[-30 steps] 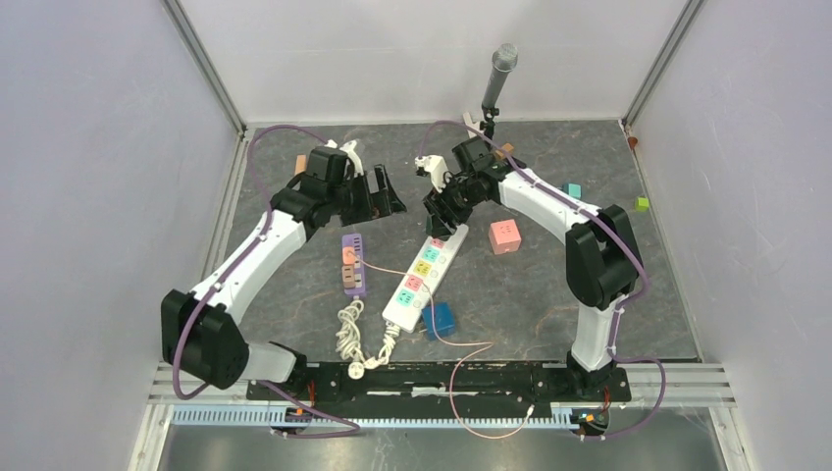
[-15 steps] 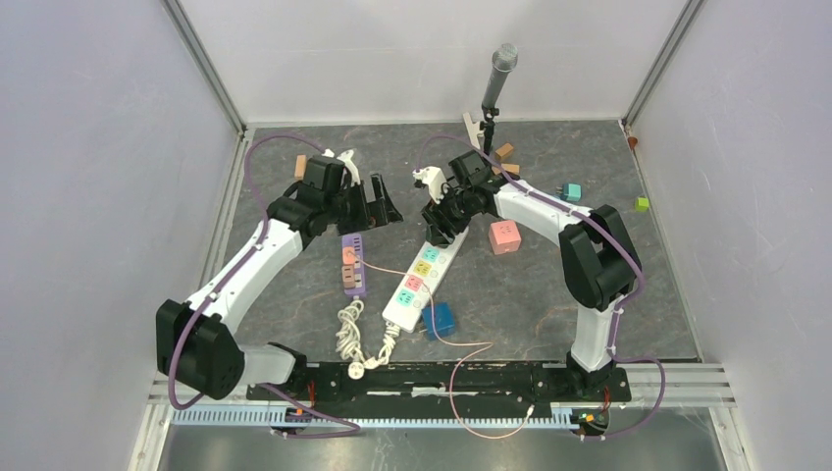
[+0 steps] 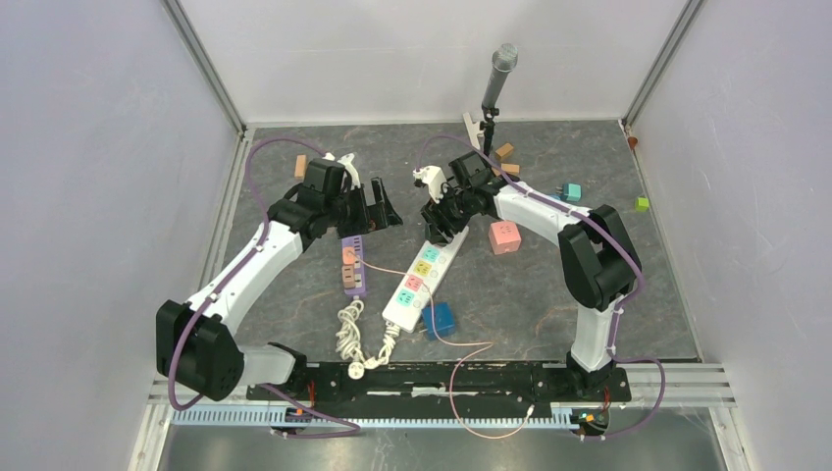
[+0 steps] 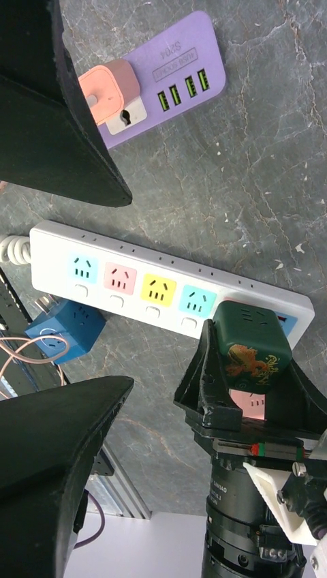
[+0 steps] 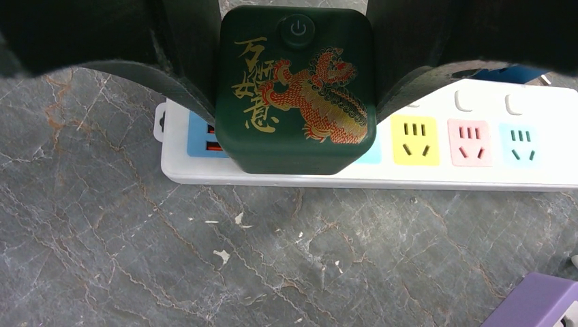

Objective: Insert the plug
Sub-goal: Insert the plug into the socket.

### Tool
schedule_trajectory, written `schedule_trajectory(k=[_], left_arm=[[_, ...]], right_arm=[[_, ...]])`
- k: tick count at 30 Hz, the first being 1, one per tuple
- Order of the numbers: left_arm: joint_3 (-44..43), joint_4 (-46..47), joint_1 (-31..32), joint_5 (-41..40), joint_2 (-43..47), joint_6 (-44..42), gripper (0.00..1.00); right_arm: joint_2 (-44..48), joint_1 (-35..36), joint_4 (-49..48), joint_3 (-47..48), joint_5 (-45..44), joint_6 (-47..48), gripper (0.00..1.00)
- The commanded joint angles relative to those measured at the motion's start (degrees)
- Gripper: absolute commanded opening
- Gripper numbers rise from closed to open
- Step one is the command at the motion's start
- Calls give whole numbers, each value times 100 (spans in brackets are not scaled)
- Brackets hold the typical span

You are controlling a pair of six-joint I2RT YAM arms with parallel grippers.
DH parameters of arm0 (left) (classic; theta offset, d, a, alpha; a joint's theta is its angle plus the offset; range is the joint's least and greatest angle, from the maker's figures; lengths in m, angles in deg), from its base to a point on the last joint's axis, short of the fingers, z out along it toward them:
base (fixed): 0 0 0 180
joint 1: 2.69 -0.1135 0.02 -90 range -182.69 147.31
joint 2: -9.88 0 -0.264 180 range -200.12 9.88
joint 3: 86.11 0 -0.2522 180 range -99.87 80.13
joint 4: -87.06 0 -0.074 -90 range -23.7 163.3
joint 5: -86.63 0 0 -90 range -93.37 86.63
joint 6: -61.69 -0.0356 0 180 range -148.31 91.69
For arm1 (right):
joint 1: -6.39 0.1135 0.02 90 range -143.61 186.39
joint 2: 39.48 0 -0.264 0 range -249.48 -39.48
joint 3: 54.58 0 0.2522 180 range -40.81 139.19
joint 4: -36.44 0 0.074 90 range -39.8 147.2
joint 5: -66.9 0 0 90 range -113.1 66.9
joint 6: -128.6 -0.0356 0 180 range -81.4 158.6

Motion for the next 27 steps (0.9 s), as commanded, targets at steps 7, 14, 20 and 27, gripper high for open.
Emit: schedule_trajectory(k=[7,14,20,27], left_arm=[[32,145,-28,66,88,-89,100],[54,146,-28,51,89,-89,100],[85,154,-23,46,109,-91,100],[87,159,-29,31,130,-82,100]], right_arm=[[38,16,-211,-108,-22,-73,0],[3,103,-369,-400,-435,-49,0],[3,237,-496,-802,-789,50,0],[370,318,-877,-1622,-1129,56,0]])
